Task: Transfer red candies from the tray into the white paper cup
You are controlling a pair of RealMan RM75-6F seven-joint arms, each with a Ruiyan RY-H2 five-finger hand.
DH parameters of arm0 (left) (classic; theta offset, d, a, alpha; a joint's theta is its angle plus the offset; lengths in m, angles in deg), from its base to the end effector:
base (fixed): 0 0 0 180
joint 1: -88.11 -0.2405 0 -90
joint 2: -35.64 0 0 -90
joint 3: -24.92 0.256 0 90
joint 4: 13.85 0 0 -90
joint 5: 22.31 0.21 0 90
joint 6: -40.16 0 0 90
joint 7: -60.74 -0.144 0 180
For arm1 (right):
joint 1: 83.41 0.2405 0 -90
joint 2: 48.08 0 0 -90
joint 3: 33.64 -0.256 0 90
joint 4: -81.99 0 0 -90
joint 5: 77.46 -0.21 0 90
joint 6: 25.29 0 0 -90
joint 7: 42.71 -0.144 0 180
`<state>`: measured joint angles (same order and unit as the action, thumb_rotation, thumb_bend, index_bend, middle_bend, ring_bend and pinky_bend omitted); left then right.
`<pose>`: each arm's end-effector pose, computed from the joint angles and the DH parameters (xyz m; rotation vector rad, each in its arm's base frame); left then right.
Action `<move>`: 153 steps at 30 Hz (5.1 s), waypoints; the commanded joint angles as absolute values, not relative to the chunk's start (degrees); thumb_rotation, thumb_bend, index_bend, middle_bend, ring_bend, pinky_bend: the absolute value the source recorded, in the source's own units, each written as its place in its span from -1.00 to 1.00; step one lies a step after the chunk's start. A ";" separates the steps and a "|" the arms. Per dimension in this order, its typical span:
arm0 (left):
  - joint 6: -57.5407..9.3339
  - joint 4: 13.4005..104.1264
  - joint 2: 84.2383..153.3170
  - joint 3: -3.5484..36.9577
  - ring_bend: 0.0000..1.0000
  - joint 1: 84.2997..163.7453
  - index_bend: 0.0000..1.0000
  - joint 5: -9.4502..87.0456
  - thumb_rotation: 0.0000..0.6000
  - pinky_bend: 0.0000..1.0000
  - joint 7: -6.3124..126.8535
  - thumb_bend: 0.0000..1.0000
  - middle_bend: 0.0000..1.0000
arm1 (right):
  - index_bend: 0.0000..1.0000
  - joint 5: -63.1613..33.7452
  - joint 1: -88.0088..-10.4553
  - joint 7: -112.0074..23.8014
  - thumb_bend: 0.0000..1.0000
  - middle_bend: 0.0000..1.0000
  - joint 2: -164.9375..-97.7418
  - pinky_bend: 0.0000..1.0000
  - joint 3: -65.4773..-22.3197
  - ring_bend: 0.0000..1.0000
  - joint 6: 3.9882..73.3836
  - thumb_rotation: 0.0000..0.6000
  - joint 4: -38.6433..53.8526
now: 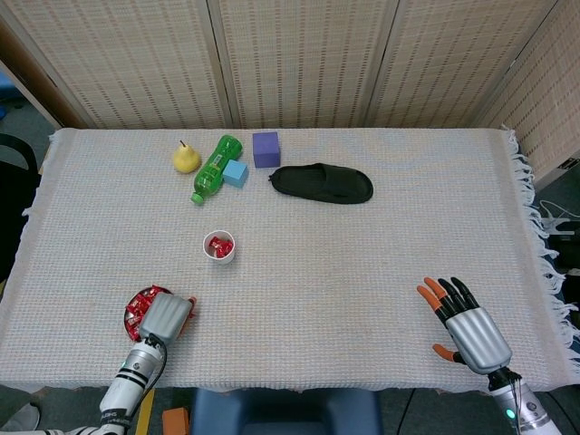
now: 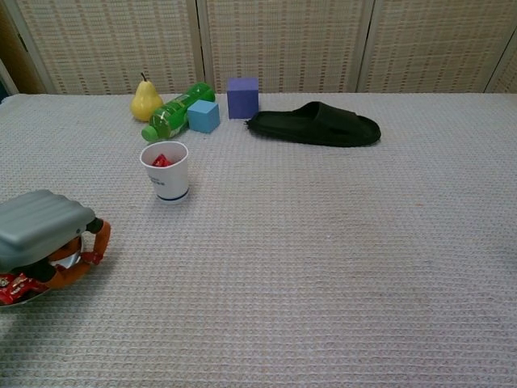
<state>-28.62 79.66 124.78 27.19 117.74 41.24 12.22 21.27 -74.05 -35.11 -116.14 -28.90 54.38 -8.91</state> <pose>-0.2098 0.2454 -0.0248 -1.9170 -0.6845 -0.5191 -0.2825 -0.1683 0.0983 1.7876 -0.8198 0.8674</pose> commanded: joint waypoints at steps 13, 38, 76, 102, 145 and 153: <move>-26.84 85.03 117.73 17.71 1.00 123.20 0.08 44.22 1.00 1.00 17.77 0.23 1.00 | -1.00 19.13 -73.82 -34.75 -1.00 -1.00 -116.90 -1.00 -30.10 -1.00 53.61 1.00 -8.31; -15.69 68.63 125.36 11.00 1.00 137.68 -0.15 33.47 1.00 1.00 18.82 0.19 0.99 | -1.00 14.23 -73.31 -33.21 -1.00 -1.00 -117.67 -1.00 -32.06 -1.00 51.58 1.00 -7.86; -27.46 80.75 109.36 29.86 1.00 115.60 -0.53 45.87 1.00 1.00 36.97 -0.27 0.96 | -1.00 19.05 -73.52 -33.73 -1.00 -1.00 -117.49 -1.00 -29.87 -1.00 53.15 1.00 -8.31; -23.93 68.33 117.23 27.77 1.00 113.07 -0.12 45.45 1.00 1.00 34.52 -0.28 0.96 | -1.00 18.54 -73.67 -33.18 -1.00 -1.00 -117.54 -1.00 -29.99 -1.00 53.04 1.00 -8.40; -23.58 84.27 108.24 18.10 1.00 118.04 0.18 49.70 1.00 1.00 34.25 0.11 0.98 | -1.00 17.08 -73.36 -32.81 -1.00 -1.00 -117.66 -1.00 -30.50 -1.00 51.98 1.00 -8.41; -19.18 82.52 113.04 11.06 1.00 125.79 0.18 41.98 1.00 1.00 31.73 0.11 0.98 | -1.00 15.90 -73.17 -32.69 -1.00 -1.00 -117.82 -1.00 -30.97 -1.00 51.35 1.00 -8.26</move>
<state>-20.98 83.91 111.21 12.70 123.51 44.42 33.20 15.97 -73.22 -32.71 -117.80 -30.96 51.46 -8.28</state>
